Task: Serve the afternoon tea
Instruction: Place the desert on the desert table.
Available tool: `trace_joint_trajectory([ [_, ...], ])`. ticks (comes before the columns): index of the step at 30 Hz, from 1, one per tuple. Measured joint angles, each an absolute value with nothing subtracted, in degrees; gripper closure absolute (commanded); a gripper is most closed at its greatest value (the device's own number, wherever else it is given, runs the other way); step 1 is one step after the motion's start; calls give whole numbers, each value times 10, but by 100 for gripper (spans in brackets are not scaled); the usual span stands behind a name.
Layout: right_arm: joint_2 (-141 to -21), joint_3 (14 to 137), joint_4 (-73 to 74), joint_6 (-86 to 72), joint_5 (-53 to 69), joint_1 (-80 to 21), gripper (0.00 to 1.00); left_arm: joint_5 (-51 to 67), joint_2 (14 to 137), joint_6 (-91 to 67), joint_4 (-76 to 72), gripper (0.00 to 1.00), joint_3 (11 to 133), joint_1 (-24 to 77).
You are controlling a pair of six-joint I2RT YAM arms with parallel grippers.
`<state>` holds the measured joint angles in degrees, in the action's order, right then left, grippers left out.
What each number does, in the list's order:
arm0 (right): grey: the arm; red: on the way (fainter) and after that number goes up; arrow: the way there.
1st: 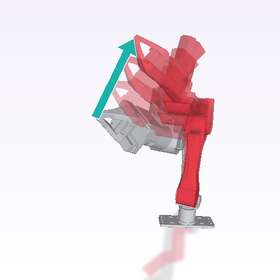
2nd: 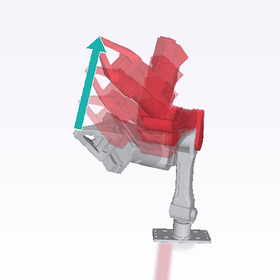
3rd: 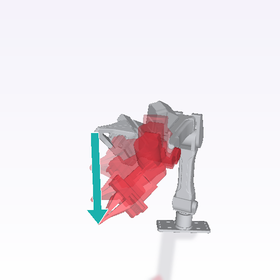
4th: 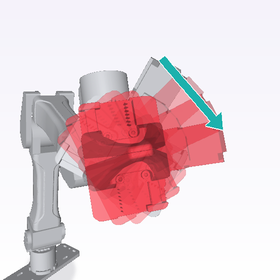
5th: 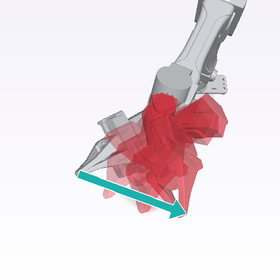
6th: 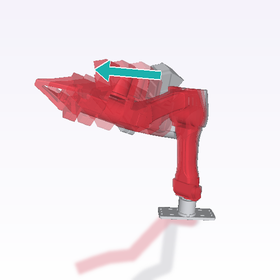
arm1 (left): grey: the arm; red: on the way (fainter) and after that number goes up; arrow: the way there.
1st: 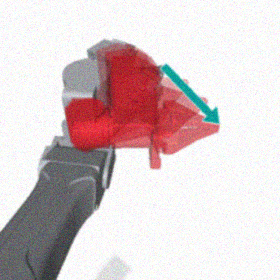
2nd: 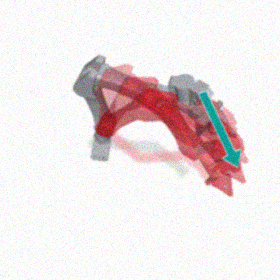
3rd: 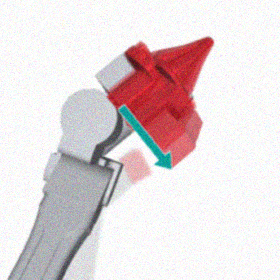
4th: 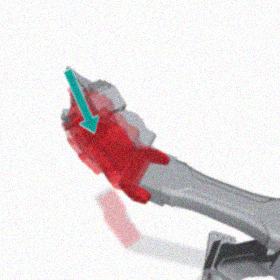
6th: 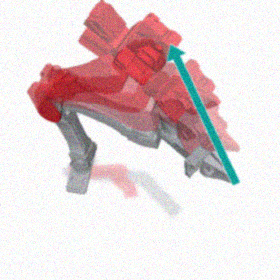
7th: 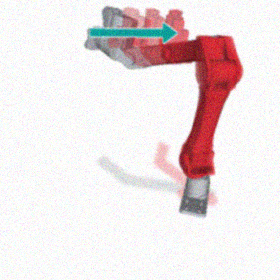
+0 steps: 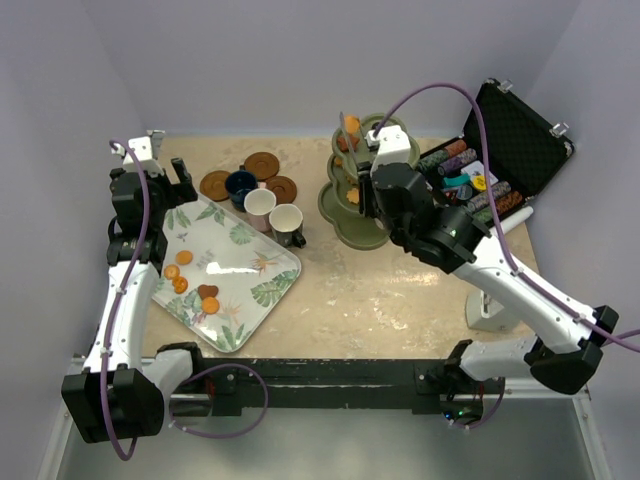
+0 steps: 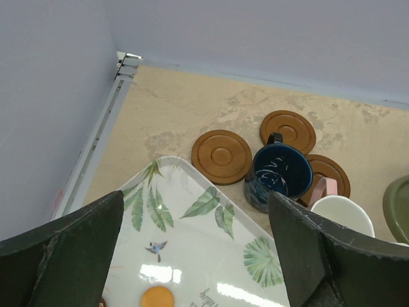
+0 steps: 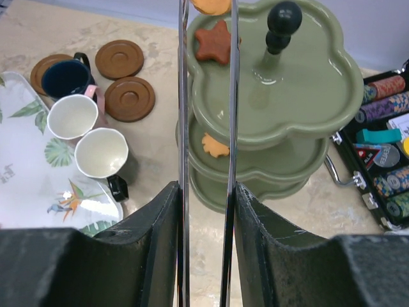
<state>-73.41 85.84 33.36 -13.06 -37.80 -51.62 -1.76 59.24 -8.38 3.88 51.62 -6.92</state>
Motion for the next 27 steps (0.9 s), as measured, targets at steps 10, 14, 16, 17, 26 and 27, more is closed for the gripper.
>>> trace_joint_trajectory([
  [10, -703, 819, 377, -173, -381, -516, 74, -17, 592, -84, 39, 1, 516, -69],
  [14, -691, 816, 387, -182, -384, -516, 69, -17, 592, -84, 39, 1, 516, -69],
  [16, -688, 812, 390, -186, -389, -516, 66, -17, 592, -84, 39, 1, 516, -69],
  [17, -688, 811, 391, -187, -392, -516, 64, -17, 592, -84, 39, 1, 516, -69],
  [26, -689, 803, 399, -194, -401, -516, 54, -15, 592, -84, 39, 1, 516, -69],
  [27, -689, 803, 399, -194, -401, -516, 53, -15, 592, -84, 39, 1, 516, -69],
])
